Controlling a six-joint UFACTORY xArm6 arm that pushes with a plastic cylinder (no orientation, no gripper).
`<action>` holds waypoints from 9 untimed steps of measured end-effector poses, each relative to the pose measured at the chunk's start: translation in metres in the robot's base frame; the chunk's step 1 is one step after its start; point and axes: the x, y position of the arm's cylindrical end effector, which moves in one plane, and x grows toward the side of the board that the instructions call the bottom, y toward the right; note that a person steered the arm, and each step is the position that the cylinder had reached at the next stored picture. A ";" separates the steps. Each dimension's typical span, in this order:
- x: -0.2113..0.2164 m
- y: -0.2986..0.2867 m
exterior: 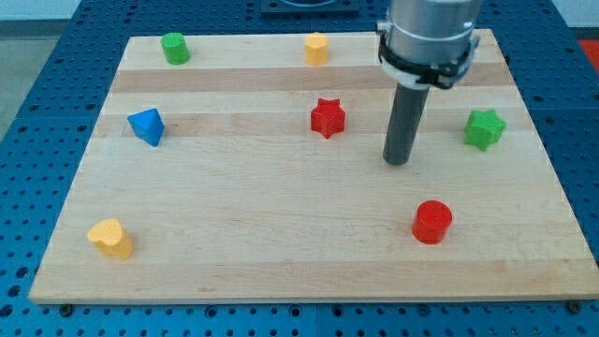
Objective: Move the red star towards the bottom center
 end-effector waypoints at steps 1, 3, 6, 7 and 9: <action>-0.035 0.000; -0.105 -0.013; -0.080 -0.063; -0.057 -0.066; -0.043 -0.082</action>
